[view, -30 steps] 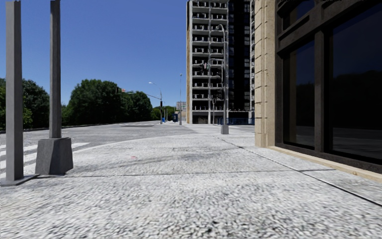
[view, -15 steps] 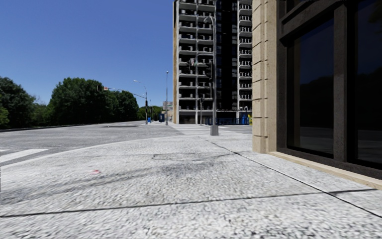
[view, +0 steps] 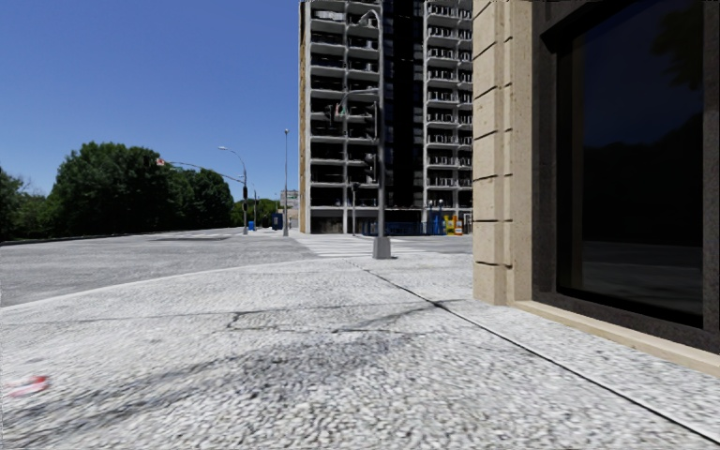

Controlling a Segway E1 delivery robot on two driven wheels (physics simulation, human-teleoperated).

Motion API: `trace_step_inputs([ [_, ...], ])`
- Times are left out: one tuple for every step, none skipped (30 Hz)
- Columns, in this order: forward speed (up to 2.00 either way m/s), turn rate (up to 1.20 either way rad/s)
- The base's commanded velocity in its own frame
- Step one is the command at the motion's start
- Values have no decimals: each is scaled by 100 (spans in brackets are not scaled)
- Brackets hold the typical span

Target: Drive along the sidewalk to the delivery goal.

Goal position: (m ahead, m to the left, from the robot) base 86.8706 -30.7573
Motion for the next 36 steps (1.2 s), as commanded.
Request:
trace_step_inputs([
  [200,-28],
  [200,-28],
  [200,-28],
  [200,-28],
  [200,-28],
  [200,-28],
  [200,-28],
  [200,-28],
  [200,-28],
  [200,-28],
  [200,-28],
  [200,-28],
  [200,-28],
  [200,-28],
  [200,-28],
  [200,-22],
  [200,-14],
  [200,-10],
  [200,-10],
  [200,-9],
  [200,-8],
  [200,-8],
  [200,-8],
  [200,-8],
  [200,-8],
  [200,-8],
  [200,-8],
  [200,-8],
  [200,-8],
  [200,-8],
  [200,-12],
  [200,-12],
  [200,-23],
  [200,-31],
  [200,-35],
  [200,-35],
])
